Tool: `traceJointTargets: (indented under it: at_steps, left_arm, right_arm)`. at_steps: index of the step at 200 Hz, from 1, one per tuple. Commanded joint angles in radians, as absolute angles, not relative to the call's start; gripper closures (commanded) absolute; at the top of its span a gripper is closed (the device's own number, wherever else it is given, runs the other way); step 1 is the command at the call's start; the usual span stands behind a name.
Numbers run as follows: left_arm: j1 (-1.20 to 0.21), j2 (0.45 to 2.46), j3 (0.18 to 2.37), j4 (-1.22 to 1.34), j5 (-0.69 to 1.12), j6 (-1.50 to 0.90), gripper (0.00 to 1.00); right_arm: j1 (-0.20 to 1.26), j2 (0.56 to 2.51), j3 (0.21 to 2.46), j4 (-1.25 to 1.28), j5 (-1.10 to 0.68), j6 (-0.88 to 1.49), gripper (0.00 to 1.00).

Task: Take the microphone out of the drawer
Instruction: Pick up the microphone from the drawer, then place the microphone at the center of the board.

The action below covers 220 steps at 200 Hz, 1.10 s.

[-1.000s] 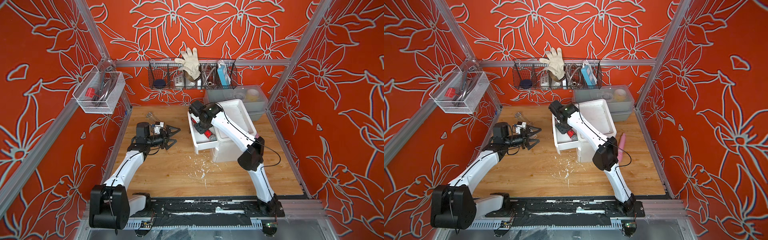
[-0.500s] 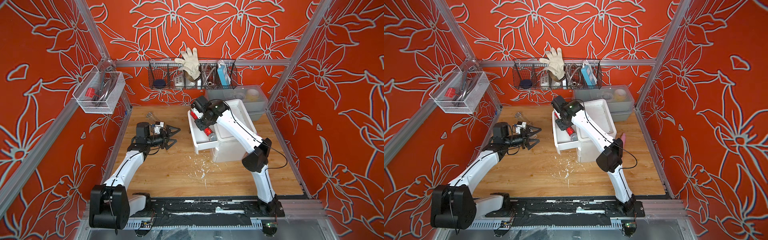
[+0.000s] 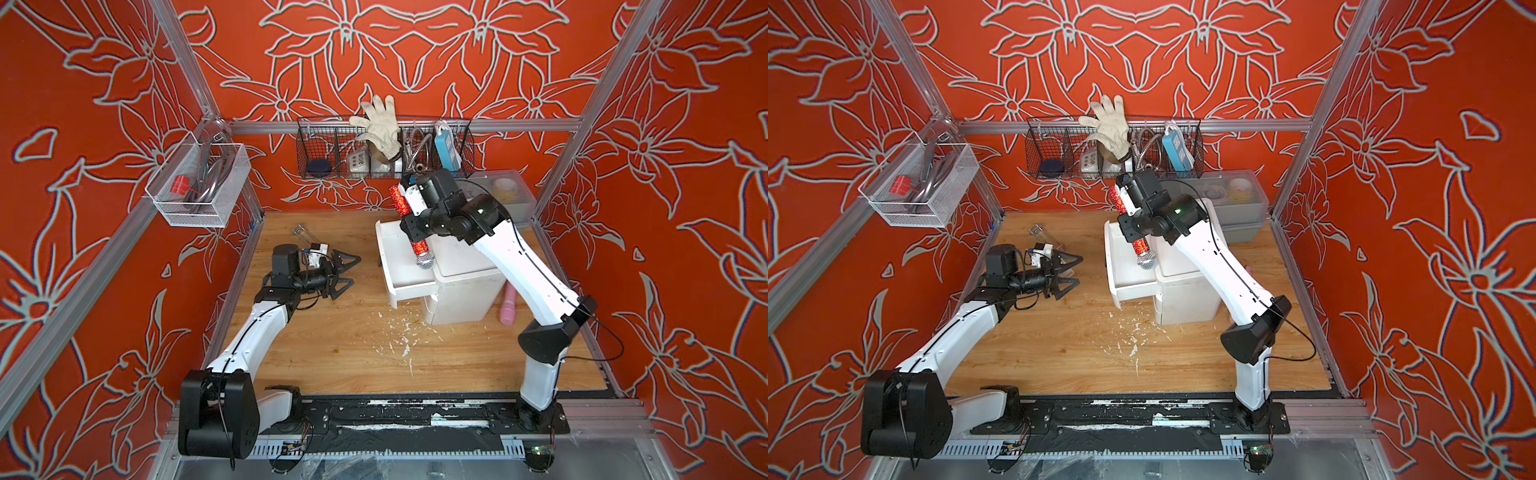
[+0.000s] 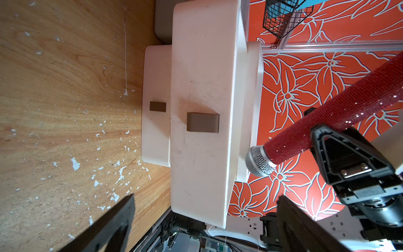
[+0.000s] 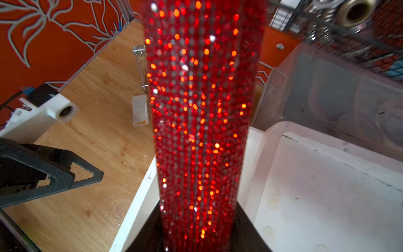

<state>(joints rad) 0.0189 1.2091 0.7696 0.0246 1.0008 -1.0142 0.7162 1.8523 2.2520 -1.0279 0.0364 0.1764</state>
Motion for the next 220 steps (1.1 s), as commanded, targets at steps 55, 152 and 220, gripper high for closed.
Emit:
traceJointTargets:
  at_steps: [55,152,220]
  left_arm:
    - [0.012,1.189,0.764,0.043,1.013,-1.011,0.0]
    - [-0.004,1.203,0.781,0.035,1.015,-1.006,0.0]
    - [-0.015,1.218,0.819,0.014,1.021,-0.99,0.0]
  right_arm:
    - [0.55,1.641,2.123,-0.901,0.036,0.246,1.0]
    - [0.237,1.361,1.907,-0.963,0.291,0.148,1.0]
    - [-0.088,1.245,1.53,-0.874,0.111,0.266,1.0]
